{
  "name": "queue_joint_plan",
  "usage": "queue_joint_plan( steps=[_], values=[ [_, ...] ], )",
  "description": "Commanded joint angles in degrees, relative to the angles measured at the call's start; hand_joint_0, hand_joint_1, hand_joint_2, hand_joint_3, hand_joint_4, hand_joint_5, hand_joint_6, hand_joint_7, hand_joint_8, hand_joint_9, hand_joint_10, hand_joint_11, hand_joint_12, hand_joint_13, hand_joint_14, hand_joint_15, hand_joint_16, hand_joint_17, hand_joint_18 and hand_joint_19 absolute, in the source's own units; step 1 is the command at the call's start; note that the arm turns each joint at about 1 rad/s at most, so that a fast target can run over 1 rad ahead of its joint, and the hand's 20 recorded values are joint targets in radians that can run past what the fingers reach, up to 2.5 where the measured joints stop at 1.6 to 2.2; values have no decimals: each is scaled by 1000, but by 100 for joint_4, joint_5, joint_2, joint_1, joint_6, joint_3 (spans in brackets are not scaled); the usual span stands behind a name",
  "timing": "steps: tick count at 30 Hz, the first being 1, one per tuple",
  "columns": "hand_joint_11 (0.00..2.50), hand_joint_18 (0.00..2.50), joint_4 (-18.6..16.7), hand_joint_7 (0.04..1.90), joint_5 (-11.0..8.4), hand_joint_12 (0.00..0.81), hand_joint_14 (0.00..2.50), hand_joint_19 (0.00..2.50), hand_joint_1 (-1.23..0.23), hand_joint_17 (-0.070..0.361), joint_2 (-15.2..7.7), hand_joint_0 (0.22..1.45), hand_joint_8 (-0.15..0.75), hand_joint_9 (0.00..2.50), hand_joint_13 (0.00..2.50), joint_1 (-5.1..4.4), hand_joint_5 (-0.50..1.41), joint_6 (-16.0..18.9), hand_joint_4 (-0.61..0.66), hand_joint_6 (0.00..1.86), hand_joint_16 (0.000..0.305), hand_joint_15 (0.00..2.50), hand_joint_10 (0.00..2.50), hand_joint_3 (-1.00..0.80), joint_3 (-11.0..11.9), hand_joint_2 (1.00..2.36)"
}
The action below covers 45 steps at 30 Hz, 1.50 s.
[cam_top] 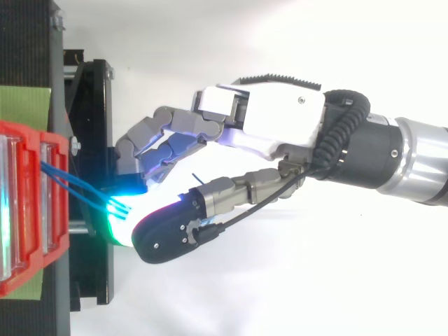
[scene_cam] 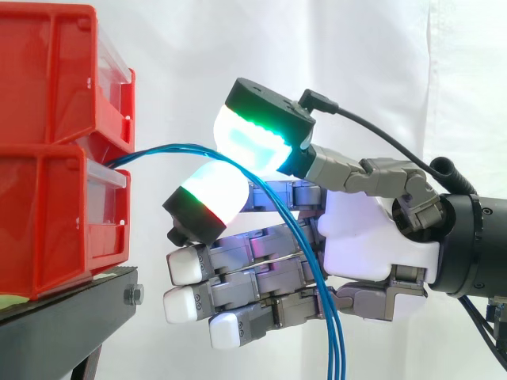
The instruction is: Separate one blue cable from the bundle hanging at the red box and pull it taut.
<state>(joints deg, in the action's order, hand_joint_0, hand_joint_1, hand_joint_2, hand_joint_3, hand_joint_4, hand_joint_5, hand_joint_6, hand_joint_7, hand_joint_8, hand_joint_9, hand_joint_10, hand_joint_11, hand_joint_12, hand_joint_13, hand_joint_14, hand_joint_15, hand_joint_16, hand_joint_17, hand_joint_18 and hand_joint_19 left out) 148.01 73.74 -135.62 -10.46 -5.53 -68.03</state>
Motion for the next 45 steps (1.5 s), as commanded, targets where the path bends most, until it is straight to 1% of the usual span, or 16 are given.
queue_joint_plan(
  steps=[1,5,12,21,33,37,40,41,43,44,45],
  values=[
    [723,682,0,937,0,339,15,520,-784,101,1,688,297,832,716,0,-212,0,82,925,45,383,21,-355,0,1013],
    [727,691,0,926,0,330,15,507,-840,99,1,737,292,837,730,0,-216,0,89,929,44,396,19,-494,0,1000],
    [756,708,0,931,0,328,16,496,-902,96,1,761,282,891,770,0,-204,0,76,924,43,412,22,-500,0,1000],
    [767,711,-18,963,0,320,17,496,-960,94,1,725,282,923,781,0,-187,0,76,919,42,425,20,-500,0,1000],
    [783,711,0,976,44,321,17,513,-1032,94,1,612,283,945,796,0,-184,17,83,917,42,439,23,-500,0,1000],
    [782,715,0,958,44,324,19,507,-1027,94,1,607,281,951,805,0,-184,17,85,918,42,443,23,-500,0,1000],
    [779,714,0,952,44,320,19,514,-939,93,1,665,286,965,816,0,-184,8,90,914,41,449,23,-500,0,1000],
    [784,715,9,969,44,321,18,516,-892,93,1,689,286,969,823,0,-183,8,79,909,41,451,21,-500,0,1000],
    [775,719,9,1019,35,321,19,524,-858,93,-8,694,285,971,827,0,-185,17,56,906,41,447,23,-500,0,1000],
    [771,720,9,1062,35,324,18,531,-822,94,1,689,288,976,829,-9,-189,17,43,910,42,450,23,-461,0,1004],
    [770,723,9,1088,35,328,18,532,-823,94,1,682,295,971,831,-9,-192,17,35,912,42,454,22,-420,0,1008]
  ],
)
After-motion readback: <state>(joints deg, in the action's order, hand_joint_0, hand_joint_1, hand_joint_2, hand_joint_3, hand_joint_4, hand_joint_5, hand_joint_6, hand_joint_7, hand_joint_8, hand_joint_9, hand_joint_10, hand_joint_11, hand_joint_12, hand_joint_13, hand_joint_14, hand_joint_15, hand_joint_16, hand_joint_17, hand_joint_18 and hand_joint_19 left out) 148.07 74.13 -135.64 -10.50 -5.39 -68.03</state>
